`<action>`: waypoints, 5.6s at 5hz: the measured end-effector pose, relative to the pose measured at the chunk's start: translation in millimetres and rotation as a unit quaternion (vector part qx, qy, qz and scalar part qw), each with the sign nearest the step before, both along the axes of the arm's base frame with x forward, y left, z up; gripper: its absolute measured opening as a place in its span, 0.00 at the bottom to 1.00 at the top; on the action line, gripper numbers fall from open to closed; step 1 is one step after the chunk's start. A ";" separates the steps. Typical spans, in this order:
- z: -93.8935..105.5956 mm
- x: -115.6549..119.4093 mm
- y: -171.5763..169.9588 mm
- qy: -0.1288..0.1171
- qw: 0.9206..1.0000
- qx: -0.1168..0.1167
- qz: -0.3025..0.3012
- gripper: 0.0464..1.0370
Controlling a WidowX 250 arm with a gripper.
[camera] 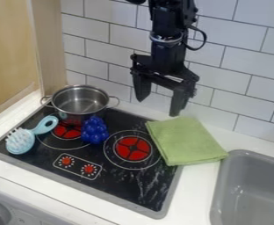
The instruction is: Move grapes to the top of the green tablecloth
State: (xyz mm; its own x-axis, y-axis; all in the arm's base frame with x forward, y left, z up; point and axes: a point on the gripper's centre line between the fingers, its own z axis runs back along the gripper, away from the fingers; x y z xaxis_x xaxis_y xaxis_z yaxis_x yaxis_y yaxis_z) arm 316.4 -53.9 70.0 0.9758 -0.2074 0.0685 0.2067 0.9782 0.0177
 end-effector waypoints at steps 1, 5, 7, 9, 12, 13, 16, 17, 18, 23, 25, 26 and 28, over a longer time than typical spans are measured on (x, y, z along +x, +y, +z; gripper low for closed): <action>-16.3 -14.4 1.8 0.032 0.999 0.006 0.001 0.96; -13.9 -28.6 56.0 0.015 0.994 0.051 0.095 0.96; -6.7 -31.9 81.3 0.005 0.989 0.047 0.140 0.96; -20.1 -40.0 87.8 0.017 0.989 0.029 0.146 0.96; -44.9 -50.0 88.4 0.038 0.990 0.014 0.138 0.96; -55.0 -49.7 92.6 0.044 0.988 0.002 0.146 0.96; -69.2 -41.6 86.4 0.052 0.990 -0.023 0.132 0.90; -69.7 -39.4 86.5 0.045 0.990 -0.023 0.129 0.78; -69.7 -37.2 86.8 0.038 0.991 -0.023 0.129 0.78; -23.9 -35.1 59.6 -0.002 0.993 -0.048 0.107 0.78; -7.3 -17.7 4.4 -0.021 0.998 -0.047 0.029 0.78; -13.6 -8.5 -22.2 -0.004 0.999 -0.039 -0.008 0.78; -32.9 8.1 -50.7 0.016 0.999 -0.015 -0.037 0.78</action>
State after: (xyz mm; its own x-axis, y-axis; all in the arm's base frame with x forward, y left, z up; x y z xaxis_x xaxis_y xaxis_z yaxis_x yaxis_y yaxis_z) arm 324.5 -104.6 37.1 0.9596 -0.2779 0.0442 0.2789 0.9601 -0.0184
